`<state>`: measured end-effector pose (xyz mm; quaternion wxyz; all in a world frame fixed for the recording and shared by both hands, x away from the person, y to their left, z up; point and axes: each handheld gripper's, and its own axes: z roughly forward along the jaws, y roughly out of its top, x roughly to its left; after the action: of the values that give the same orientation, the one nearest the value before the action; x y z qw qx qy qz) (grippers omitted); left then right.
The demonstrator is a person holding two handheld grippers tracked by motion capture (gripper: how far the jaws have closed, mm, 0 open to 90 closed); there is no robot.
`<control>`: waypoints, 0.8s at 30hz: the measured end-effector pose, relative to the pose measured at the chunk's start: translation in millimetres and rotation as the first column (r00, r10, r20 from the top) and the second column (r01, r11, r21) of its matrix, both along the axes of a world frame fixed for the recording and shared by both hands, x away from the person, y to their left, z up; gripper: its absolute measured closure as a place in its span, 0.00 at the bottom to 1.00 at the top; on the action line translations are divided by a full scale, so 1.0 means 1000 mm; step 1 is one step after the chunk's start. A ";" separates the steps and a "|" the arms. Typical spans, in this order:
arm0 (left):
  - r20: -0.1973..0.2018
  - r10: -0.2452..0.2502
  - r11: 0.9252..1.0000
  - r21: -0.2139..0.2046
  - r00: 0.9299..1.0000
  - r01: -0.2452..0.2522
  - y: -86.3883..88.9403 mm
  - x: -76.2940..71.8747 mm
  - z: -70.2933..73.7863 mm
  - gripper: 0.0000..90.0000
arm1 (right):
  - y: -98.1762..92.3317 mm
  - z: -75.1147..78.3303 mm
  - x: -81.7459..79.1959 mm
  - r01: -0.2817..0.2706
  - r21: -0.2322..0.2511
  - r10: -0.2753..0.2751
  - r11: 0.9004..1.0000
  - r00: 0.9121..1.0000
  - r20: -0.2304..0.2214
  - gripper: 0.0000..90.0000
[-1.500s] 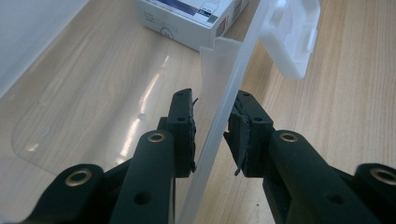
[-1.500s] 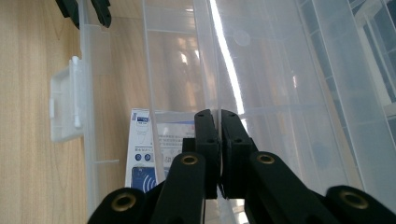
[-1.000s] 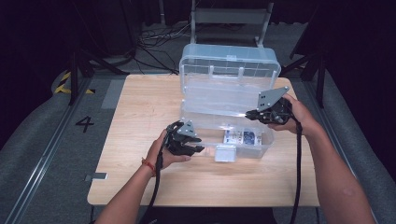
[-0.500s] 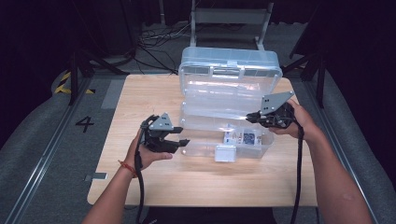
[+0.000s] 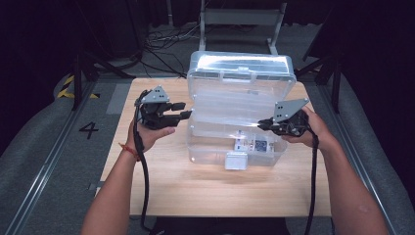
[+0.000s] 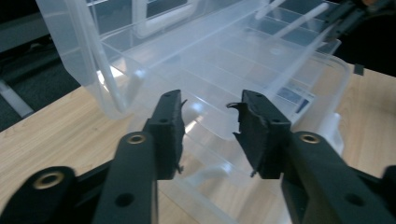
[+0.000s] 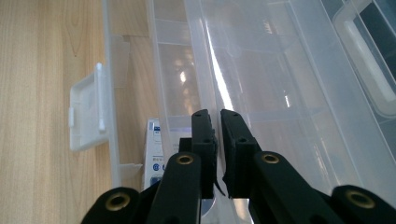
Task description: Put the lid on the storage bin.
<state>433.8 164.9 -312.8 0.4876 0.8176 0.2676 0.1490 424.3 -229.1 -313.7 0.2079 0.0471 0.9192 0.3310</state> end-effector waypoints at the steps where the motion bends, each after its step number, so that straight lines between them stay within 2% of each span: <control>1: 0.000 0.025 1.000 -0.008 1.000 -0.025 -0.002 0.006 0.001 0.69 | 0.000 0.000 0.000 0.000 -0.001 0.000 1.000 1.000 0.001 0.95; 8: 0.013 0.051 0.999 -0.019 0.999 -0.051 -0.010 0.028 0.003 0.80 | -0.001 -0.002 -0.003 0.004 0.003 -0.005 1.000 1.000 0.015 0.94; 10: 0.013 0.069 0.998 -0.013 0.998 -0.069 -0.013 0.034 0.003 0.87 | -0.001 -0.003 -0.004 0.007 0.007 -0.007 1.000 1.000 0.016 0.93; 13: 0.011 0.090 0.995 -0.037 0.996 -0.089 -0.013 0.046 0.003 0.95 | -0.002 -0.005 -0.006 0.005 0.011 -0.005 1.000 1.000 0.027 0.93; 17: 0.011 0.095 0.994 -0.056 0.995 -0.094 -0.014 0.049 0.002 0.98 | -0.002 -0.007 -0.008 0.006 0.015 -0.007 1.000 1.000 0.031 0.93; 21: 0.015 0.103 0.994 -0.047 0.995 -0.102 -0.014 0.049 0.002 0.99 | -0.003 -0.009 -0.010 0.003 0.023 -0.004 1.000 1.000 0.029 0.93; 22: 0.004 0.102 0.994 -0.049 0.995 -0.102 -0.014 0.049 0.002 0.99 | -0.003 -0.010 -0.011 0.001 0.026 -0.001 1.000 1.000 0.027 0.93; 24: 0.009 0.101 0.994 -0.035 0.995 -0.101 -0.015 0.048 0.001 0.99 | -0.004 -0.012 -0.011 -0.002 0.037 0.001 0.999 1.000 0.025 0.93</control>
<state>481.8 149.5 -311.5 0.4948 0.7936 0.3086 0.1733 413.0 -232.7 -325.6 0.2183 0.0462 0.9102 0.3490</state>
